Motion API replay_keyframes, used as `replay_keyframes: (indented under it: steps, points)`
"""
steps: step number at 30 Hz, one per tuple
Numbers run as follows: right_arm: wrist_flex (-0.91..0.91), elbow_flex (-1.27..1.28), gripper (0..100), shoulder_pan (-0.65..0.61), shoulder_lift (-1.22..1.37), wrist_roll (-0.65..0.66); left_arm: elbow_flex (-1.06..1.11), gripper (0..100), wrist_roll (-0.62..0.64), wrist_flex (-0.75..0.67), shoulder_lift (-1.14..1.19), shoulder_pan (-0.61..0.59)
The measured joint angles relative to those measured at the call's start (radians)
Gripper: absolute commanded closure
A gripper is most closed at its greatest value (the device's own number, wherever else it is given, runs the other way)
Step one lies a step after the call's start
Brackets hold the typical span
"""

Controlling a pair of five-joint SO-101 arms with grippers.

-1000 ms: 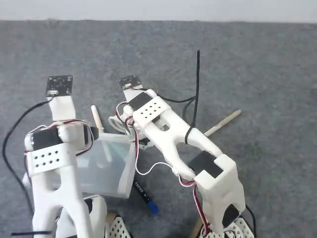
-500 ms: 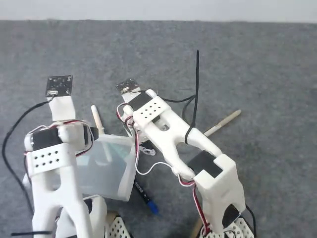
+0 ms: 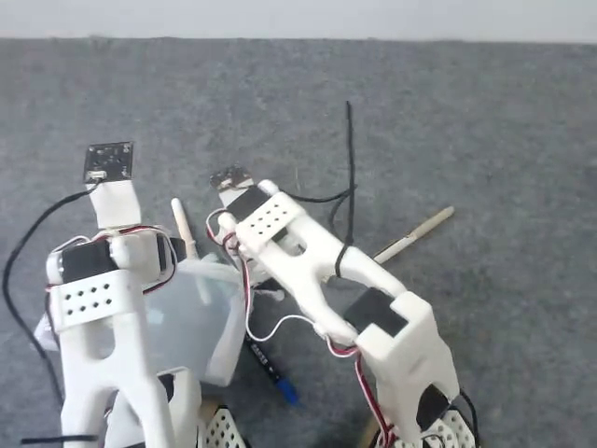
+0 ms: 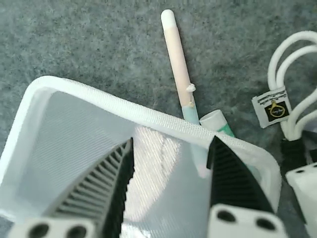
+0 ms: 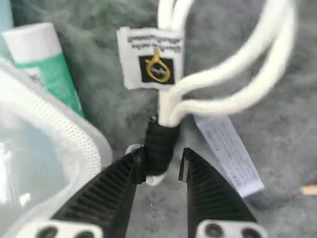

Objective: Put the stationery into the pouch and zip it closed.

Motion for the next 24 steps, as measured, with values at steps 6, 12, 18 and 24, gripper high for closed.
replay_keyframes:
  steps: [6,12,18,24]
  points:
    - [-0.025,-0.014,96.9,0.0,0.043,0.0,0.052,77,0.0,-0.046,0.0,-0.002]
    - [-0.025,-0.014,99.0,0.003,0.043,0.0,0.052,77,0.0,-0.051,0.0,-0.002]
    - [-0.021,-0.012,99.3,0.018,-0.081,-0.034,0.051,77,0.0,-0.051,0.0,-0.002]
    - [-0.049,-0.012,99.3,0.051,-0.304,-0.169,-0.041,77,0.029,0.009,0.0,-0.002]
